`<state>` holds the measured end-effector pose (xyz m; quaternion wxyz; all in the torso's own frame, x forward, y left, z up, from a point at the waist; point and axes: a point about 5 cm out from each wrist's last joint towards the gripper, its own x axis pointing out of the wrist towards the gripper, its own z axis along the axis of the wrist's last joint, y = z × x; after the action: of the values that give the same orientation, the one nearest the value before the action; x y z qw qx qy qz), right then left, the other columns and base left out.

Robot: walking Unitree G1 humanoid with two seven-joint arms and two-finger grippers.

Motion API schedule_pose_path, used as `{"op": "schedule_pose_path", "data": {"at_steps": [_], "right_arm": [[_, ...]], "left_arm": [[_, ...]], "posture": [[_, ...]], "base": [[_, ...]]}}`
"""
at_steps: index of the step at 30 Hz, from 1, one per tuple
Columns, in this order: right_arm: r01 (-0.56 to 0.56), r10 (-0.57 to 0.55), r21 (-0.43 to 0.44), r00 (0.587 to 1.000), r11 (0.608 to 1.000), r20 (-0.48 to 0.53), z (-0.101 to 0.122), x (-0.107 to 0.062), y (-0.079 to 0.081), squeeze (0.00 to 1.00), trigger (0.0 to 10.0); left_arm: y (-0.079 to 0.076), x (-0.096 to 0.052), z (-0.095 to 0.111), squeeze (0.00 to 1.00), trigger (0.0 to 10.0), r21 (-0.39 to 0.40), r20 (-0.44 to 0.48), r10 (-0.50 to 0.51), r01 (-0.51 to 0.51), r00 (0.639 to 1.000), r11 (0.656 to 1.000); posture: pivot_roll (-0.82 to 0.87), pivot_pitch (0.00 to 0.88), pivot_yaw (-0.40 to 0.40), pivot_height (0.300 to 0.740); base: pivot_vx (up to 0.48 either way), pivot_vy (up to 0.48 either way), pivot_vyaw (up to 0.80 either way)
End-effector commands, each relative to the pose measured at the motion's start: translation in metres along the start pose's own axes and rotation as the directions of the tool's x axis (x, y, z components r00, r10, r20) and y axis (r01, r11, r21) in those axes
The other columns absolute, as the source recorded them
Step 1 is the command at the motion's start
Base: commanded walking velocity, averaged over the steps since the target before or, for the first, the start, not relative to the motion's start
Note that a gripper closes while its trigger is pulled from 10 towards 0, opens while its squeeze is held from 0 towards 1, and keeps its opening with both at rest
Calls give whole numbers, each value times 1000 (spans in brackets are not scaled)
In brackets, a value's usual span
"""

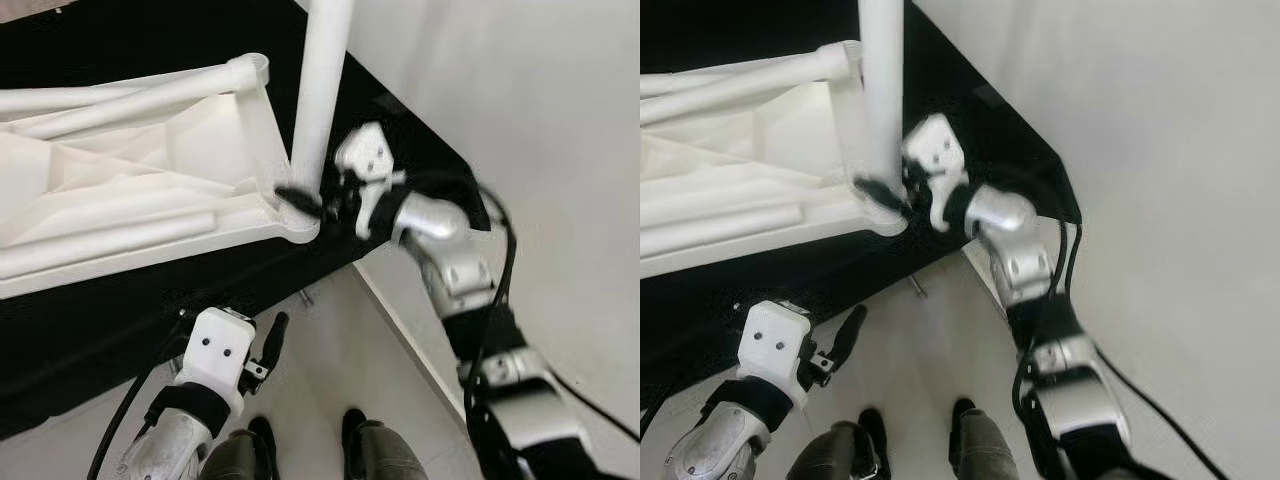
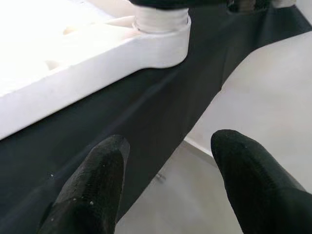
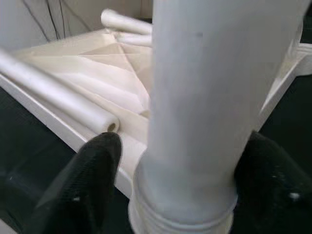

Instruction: Building children table

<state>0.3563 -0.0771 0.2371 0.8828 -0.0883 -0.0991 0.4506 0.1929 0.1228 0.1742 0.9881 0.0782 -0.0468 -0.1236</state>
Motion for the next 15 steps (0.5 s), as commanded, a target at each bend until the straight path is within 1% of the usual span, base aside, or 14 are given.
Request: {"op": "schedule_pose_path", "data": {"at_steps": [1, 4, 6, 8, 9, 10, 11, 13, 15], "right_arm": [[-19, 18, 8, 999, 1000, 39, 7, 2, 4, 1000, 10000], [-13, 13, 7, 999, 1000, 48, 8, 2, 5, 1000, 10000], [33, -32, -38, 999, 999, 37, 10, 3, 2, 1000, 10000], [33, -32, -38, 999, 999, 37, 10, 3, 2, 1000, 10000], [93, -93, -68, 996, 993, 7, 11, 4, 0, 761, 10000], [158, -160, -80, 987, 984, -16, 11, 4, -3, 0, 10000], [204, -208, -85, 978, 975, -32, 11, 4, -4, 0, 10000], [204, -208, -85, 978, 975, -32, 11, 4, -4, 0, 10000], [363, -368, -81, 929, 928, -50, 17, 7, -7, 0, 10000]], "left_arm": [[0, -1, -7, 0, 10000, -17, -31, 3, -3, 1000, 1000], [0, -1, -7, 0, 10000, -17, -31, 5, -5, 999, 1000], [1, 0, -8, 0, 10000, -14, -31, 11, -11, 999, 1000], [1, 0, -8, 0, 10000, -14, -31, 11, -11, 999, 1000], [1, 0, -8, 0, 10000, -12, -30, 16, -16, 999, 1000], [1, 0, -8, 0, 10000, -11, -30, 22, -22, 999, 1000], [2, 0, -8, 0, 10000, -10, -30, 26, -26, 999, 1000], [2, 0, -8, 0, 10000, -10, -30, 26, -26, 999, 1000], [2, 0, -8, 0, 10000, -4, -28, 37, -37, 999, 999]], "posture": [[-22, 290, -29, 740], [-22, 288, -29, 740], [-25, 278, -33, 740], [-25, 278, -33, 740], [-24, 278, -35, 740], [-24, 278, -35, 740], [-24, 278, -35, 740], [-24, 278, -35, 740], [-26, 286, -40, 740]], "base": [[0, 0, 0], [0, 0, 0], [0, 0, 0], [0, 0, 0], [0, 0, 0], [0, 0, 0], [0, 0, 0], [0, 0, 0], [0, 0, 0]]}}
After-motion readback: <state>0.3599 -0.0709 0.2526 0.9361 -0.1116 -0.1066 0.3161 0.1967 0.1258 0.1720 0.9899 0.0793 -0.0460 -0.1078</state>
